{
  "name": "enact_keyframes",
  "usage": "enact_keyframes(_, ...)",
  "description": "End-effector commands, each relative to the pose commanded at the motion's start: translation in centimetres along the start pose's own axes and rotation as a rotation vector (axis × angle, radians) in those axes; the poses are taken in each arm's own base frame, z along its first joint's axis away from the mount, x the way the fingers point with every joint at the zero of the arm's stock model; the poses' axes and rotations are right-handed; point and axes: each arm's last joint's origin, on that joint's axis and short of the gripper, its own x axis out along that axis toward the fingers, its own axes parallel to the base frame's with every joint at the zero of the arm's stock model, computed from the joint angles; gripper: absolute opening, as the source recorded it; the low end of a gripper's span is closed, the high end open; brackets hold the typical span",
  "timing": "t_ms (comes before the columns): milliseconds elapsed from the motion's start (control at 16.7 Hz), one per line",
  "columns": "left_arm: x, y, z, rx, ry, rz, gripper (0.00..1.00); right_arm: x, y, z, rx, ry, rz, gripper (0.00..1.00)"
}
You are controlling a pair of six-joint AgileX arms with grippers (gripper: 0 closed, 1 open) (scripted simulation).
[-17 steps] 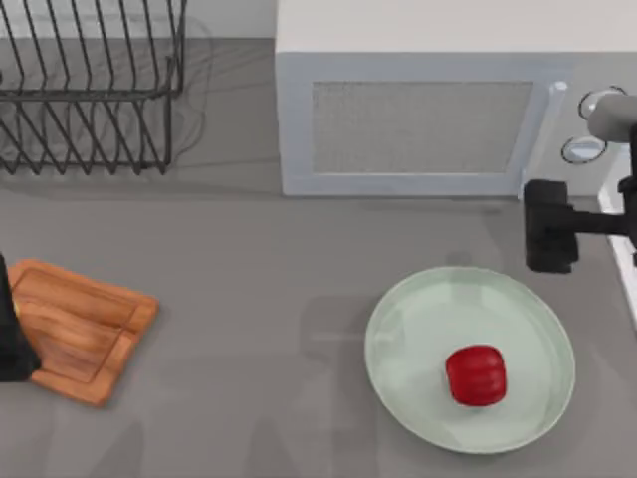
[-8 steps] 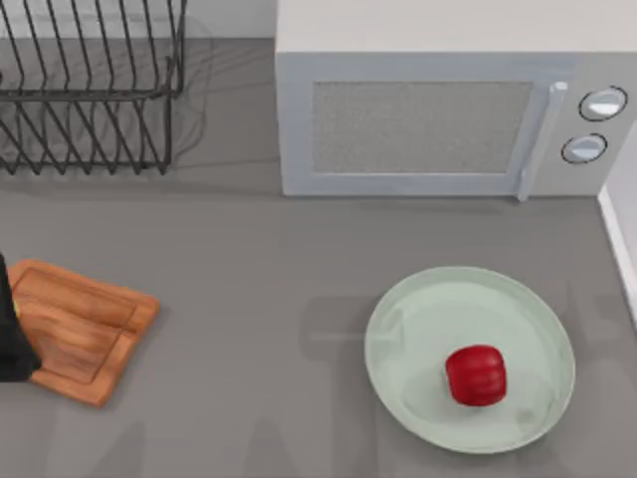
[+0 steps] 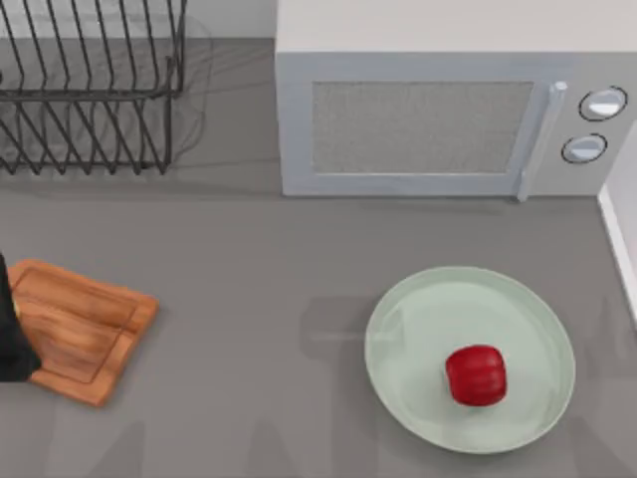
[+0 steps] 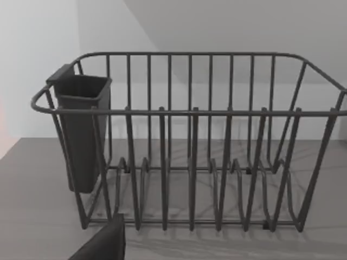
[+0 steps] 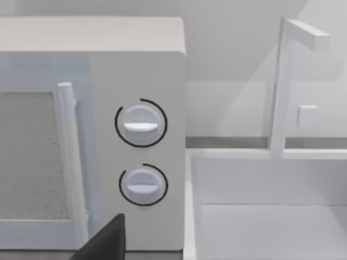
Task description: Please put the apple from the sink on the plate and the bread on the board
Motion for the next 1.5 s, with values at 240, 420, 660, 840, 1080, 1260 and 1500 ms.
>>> enact_keyframes(240,0.0,0.0,0.0,0.0,0.0,0.0,1.0,0.0,0.0,0.0,0.0,0.0,0.0,1.0)
enact_keyframes(420,0.0,0.1,0.6,0.007,0.028,0.007,1.0,0.0,0.0,0.0,0.0,0.0,0.0,1.0)
enact_keyframes(660,0.6,0.4,3.4,0.043,0.192,0.025,1.0,0.0,0.0,0.0,0.0,0.0,0.0,1.0)
enact_keyframes(840,2.5,0.7,5.5,0.073,0.428,0.027,1.0,0.0,0.0,0.0,0.0,0.0,0.0,1.0)
enact_keyframes(1080,7.4,1.6,6.4,0.095,0.848,0.003,1.0,0.0,0.0,0.0,0.0,0.0,0.0,1.0)
enact_keyframes(1260,11.4,2.5,5.9,0.096,1.133,-0.03,1.0,0.0,0.0,0.0,0.0,0.0,0.0,1.0)
enact_keyframes(1500,15.9,3.8,5.0,0.087,1.393,-0.078,1.0,0.0,0.0,0.0,0.0,0.0,0.0,1.0)
